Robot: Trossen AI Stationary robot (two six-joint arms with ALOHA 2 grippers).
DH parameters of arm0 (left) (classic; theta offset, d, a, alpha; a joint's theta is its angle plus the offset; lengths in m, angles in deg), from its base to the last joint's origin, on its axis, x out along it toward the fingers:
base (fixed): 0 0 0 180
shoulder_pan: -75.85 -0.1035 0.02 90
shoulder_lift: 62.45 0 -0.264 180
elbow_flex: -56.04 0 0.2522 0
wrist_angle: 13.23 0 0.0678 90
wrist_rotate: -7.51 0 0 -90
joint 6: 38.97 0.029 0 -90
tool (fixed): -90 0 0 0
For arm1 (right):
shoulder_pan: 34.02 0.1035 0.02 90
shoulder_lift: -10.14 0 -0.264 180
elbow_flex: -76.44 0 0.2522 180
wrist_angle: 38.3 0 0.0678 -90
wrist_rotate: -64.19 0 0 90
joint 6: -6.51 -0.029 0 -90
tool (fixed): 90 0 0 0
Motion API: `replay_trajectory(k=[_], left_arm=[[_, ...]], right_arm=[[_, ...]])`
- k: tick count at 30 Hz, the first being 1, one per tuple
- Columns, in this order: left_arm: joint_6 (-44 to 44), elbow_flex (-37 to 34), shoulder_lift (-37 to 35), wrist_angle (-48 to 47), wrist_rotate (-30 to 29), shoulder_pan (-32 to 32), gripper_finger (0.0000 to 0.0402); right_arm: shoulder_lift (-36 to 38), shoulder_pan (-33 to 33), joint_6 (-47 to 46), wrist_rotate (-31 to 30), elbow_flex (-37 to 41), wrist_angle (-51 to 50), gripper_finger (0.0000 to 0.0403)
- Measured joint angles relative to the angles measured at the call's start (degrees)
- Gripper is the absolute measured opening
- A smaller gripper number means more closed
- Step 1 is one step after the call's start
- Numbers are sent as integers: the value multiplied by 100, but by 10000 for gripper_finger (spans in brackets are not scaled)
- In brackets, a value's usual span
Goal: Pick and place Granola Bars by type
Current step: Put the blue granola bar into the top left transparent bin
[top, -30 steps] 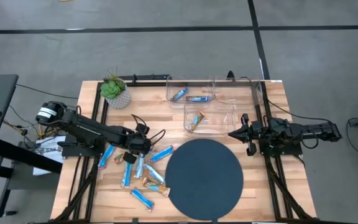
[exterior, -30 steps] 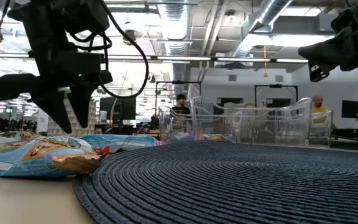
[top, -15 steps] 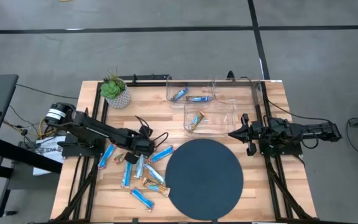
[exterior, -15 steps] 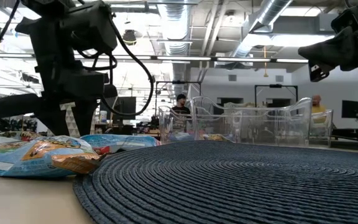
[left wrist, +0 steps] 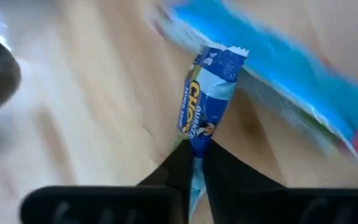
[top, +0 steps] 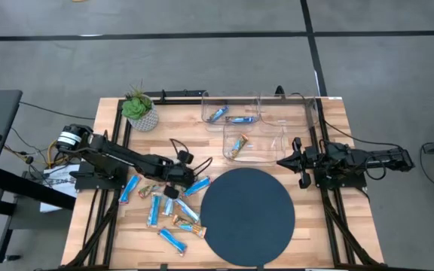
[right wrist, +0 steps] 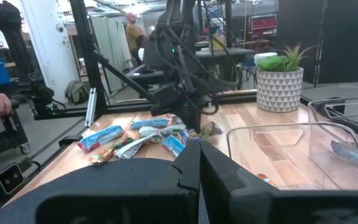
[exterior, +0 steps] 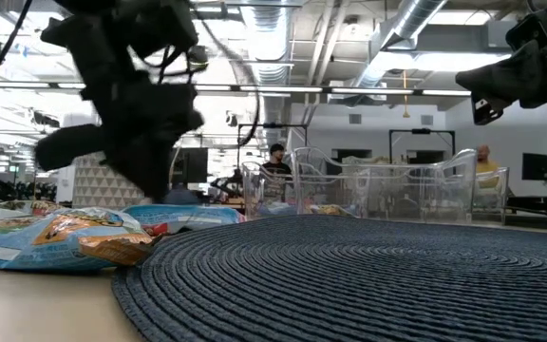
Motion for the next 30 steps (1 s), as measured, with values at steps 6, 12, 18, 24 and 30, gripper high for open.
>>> replay_trajectory(k=[6,12,18,24,30], left_arm=[[71,135,-144,853,-419,-222,8],[70,147,-421,1927,-502,-614,16],[50,147,-637,3123,-566,-1271,6],[-42,147,-554,3959,-434,-2083,6],[588,492,-209,3927,-364,-2582,10]], right_arm=[[0,0,1,0,-1,0,0],[0,0,0,0,-2,0,0],[0,0,2,-2,-2,0,0],[1,0,1,-2,-2,-2,0],[0,0,2,-2,-2,-19,0]])
